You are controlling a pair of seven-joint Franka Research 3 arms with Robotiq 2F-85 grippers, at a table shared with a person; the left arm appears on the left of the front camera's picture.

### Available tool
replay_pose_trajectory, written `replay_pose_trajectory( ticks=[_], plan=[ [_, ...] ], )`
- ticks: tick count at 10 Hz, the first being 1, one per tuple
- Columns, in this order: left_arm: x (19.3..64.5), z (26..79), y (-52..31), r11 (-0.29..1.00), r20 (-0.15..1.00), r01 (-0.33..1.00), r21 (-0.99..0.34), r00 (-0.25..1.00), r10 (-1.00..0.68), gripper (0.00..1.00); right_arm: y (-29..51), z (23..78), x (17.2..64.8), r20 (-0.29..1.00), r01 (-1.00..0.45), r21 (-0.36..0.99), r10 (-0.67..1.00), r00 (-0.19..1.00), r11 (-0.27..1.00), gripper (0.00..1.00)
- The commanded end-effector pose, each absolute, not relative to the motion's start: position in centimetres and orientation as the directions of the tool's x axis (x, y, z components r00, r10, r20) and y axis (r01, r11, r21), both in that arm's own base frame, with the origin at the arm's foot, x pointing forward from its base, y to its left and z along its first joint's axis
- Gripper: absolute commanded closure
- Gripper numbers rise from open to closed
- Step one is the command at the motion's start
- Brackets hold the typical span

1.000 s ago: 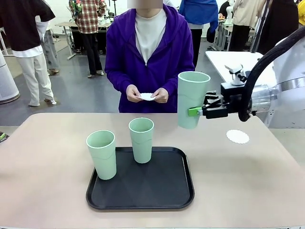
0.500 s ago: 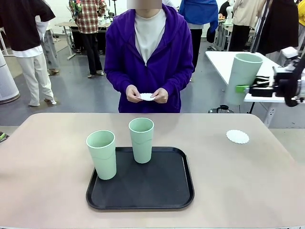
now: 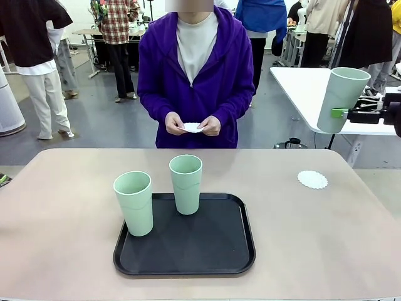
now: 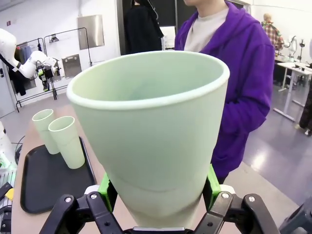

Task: Place coasters on the table and set cups on them.
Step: Pick up one Reusable plastic cup and place it on a coaster set by the human.

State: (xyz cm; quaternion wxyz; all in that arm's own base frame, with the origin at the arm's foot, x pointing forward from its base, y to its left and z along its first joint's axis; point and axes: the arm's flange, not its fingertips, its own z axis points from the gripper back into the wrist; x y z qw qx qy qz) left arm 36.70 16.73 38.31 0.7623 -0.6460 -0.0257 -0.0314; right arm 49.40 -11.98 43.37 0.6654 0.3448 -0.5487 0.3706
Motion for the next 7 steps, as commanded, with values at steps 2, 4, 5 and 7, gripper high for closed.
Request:
replay_pose_trajectory(
  ticks=[2, 4, 5, 7],
  plan=[
    [36.70, 38.46, 16.90, 0.151, 0.097, 0.099, -0.984, 0.995, -0.021, 0.00, -12.21, 42.65, 51.22, 0.978, -0.874, 0.081, 0.133, 0.163, 0.479, 0.16],
    [36.70, 38.46, 16.90, 0.151, 0.097, 0.099, -0.984, 0.995, -0.021, 0.00, -12.18, 42.41, 50.24, 0.983, -0.871, 0.066, 0.118, 0.140, 0.487, 0.16],
    [36.70, 38.46, 16.90, 0.151, 0.097, 0.099, -0.984, 0.995, -0.021, 0.00, -12.18, 42.41, 50.24, 0.983, -0.871, 0.066, 0.118, 0.140, 0.487, 0.16],
    [36.70, 38.46, 16.90, 0.151, 0.097, 0.099, -0.984, 0.995, -0.021, 0.00, -12.18, 42.41, 50.24, 0.983, -0.871, 0.066, 0.118, 0.140, 0.487, 0.16]
  ],
)
